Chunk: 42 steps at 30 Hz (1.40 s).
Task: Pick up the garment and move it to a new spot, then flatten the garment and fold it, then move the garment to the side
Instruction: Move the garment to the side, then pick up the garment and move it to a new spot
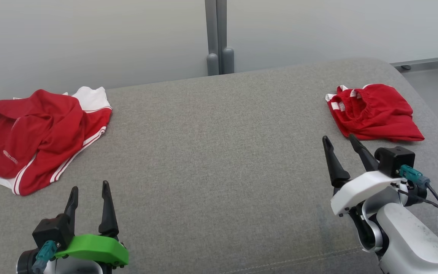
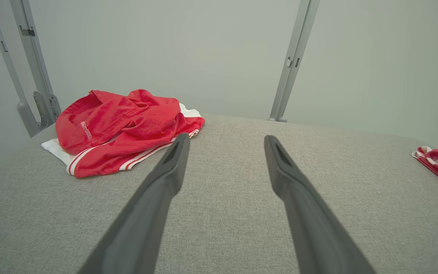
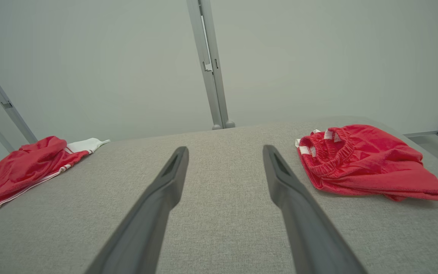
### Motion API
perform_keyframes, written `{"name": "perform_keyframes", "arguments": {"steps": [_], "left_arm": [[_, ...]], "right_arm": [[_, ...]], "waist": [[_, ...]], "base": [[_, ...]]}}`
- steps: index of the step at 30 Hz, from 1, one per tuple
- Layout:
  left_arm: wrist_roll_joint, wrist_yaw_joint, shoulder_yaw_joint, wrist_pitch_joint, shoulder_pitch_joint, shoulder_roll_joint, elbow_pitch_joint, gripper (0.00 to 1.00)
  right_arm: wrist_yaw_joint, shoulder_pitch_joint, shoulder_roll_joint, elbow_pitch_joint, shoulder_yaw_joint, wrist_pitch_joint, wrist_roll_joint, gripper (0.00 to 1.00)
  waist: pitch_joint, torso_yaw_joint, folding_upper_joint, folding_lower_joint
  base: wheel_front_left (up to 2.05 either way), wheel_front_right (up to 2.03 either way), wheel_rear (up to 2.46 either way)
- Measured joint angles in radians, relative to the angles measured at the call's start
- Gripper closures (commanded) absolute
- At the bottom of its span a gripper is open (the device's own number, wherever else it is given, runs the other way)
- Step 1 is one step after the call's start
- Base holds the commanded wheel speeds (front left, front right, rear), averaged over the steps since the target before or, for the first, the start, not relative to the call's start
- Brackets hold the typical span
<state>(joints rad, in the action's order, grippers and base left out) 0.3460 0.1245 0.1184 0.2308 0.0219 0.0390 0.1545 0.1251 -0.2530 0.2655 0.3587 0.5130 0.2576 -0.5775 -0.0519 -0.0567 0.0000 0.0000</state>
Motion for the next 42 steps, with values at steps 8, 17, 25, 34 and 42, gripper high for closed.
{"name": "perform_keyframes", "arguments": {"steps": [8,17,25,34,42], "left_arm": [[0.0,0.0,0.013,0.0,0.004,0.0,-0.003,0.0],[0.0,0.0,0.019,0.0,0.013,0.0,-0.005,0.0],[0.0,0.0,0.021,0.001,0.015,0.0,-0.009,0.0],[-0.017,0.0,0.03,0.008,0.014,0.001,-0.012,0.0],[-0.026,0.0,0.013,0.008,0.014,0.001,-0.019,0.0]], "right_arm": [[0.0,0.048,-0.007,-0.033,-0.047,0.0,0.048,0.0],[0.0,0.095,-0.019,-0.063,-0.076,0.0,0.088,0.0],[0.0,0.126,-0.033,-0.084,-0.093,0.0,0.106,0.0],[0.0,0.15,-0.037,-0.116,-0.12,0.0,0.135,0.0],[0.0,0.158,-0.045,-0.143,-0.115,0.0,0.148,0.0]], "waist": [[-0.008,-0.003,0.0,0.0],[-0.014,0.004,0.0,0.0],[-0.017,0.013,0.0,0.0],[-0.013,0.056,0.0,0.0],[-0.009,0.121,0.0,0.0]], "base": [[0.0,0.0,0.0],[0.0,0.0,0.0],[0.0,0.0,0.0],[0.0,0.0,0.0],[0.0,0.0,0.0]]}}
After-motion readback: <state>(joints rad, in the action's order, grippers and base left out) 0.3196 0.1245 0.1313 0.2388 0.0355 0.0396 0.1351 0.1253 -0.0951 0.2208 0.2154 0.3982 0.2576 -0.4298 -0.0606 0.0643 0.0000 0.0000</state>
